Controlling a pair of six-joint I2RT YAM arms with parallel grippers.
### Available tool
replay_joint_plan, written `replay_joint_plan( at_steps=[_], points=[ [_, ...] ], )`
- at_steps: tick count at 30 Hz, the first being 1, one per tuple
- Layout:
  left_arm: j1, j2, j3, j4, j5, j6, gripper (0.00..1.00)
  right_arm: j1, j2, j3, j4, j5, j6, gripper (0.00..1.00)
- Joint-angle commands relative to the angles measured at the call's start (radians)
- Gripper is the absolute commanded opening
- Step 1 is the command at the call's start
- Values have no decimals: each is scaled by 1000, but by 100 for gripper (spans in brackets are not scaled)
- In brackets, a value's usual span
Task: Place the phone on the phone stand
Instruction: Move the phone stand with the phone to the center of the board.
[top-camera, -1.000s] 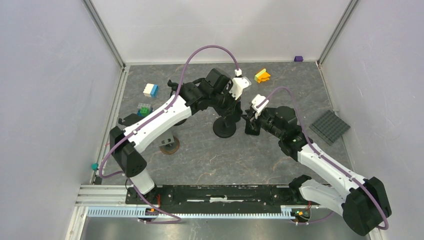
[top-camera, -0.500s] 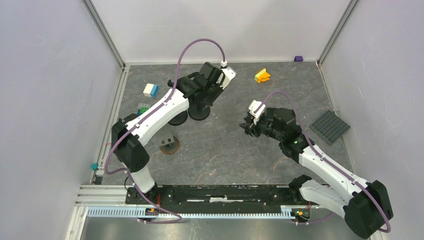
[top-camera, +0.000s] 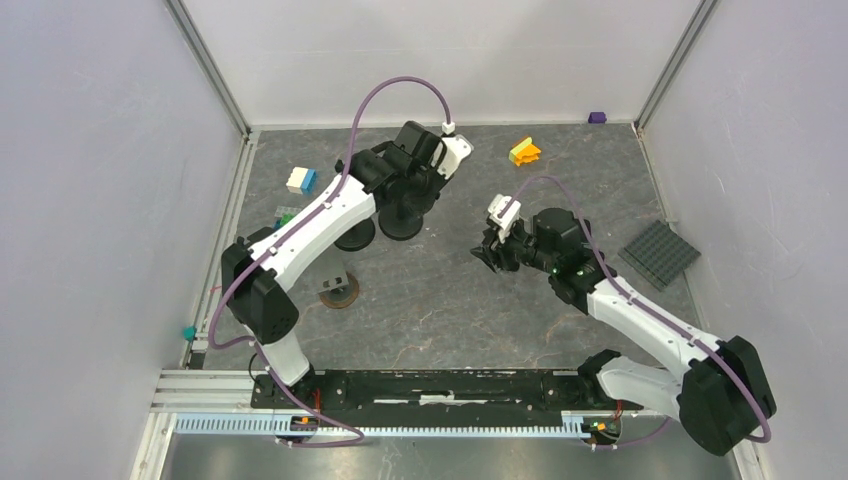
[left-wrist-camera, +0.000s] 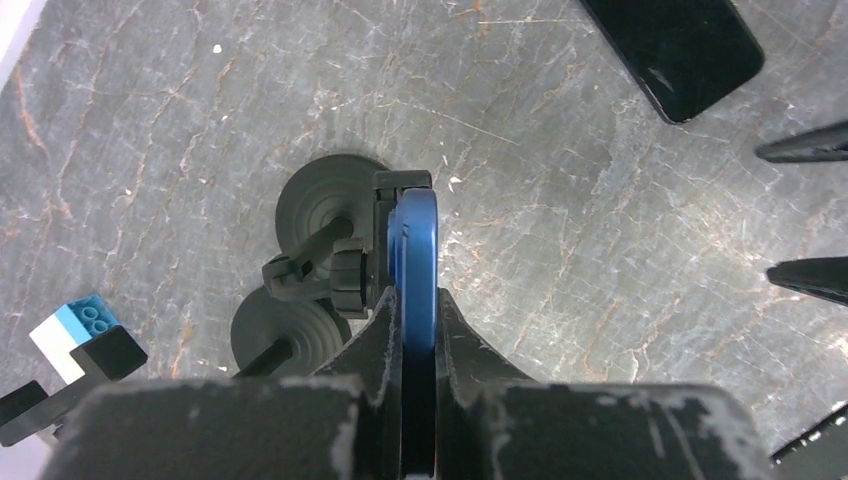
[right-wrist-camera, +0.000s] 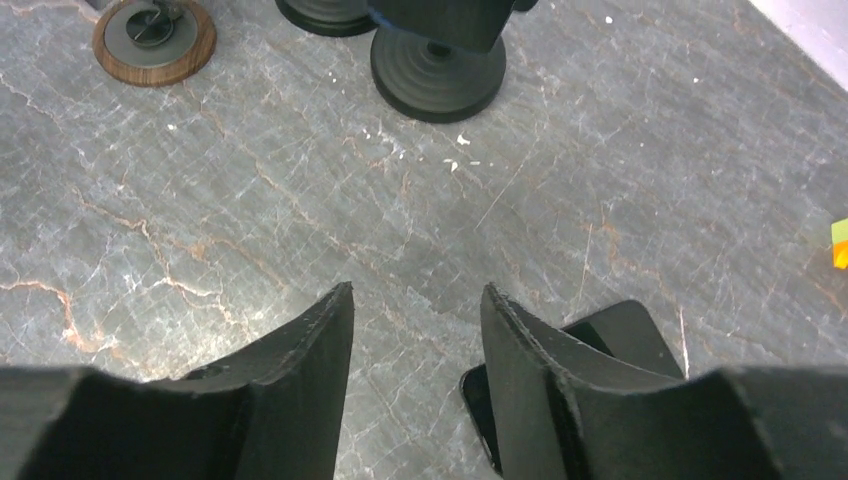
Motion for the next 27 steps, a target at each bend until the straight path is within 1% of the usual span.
replay_joint_plan(
  at_steps=[1, 8, 14, 20, 25, 27],
  points=[
    [15, -23, 85, -22, 126, 5, 2, 0, 40, 90, 81, -20, 24, 56],
    [60, -27, 128, -27, 270, 15, 2, -3, 69, 98, 129, -24, 54, 58],
    [81, -29, 104, 0, 349, 64, 2, -7, 76, 94, 138, -24, 56, 61],
    [142, -30, 82, 28, 494, 81, 2, -11, 104, 111, 149, -47, 59, 62],
    [148, -56, -5, 124, 502, 90, 2, -10, 129, 129, 170, -58, 62, 64],
    [148, -57, -22, 146, 494, 99, 7, -10, 144, 143, 177, -63, 64, 65]
  ],
)
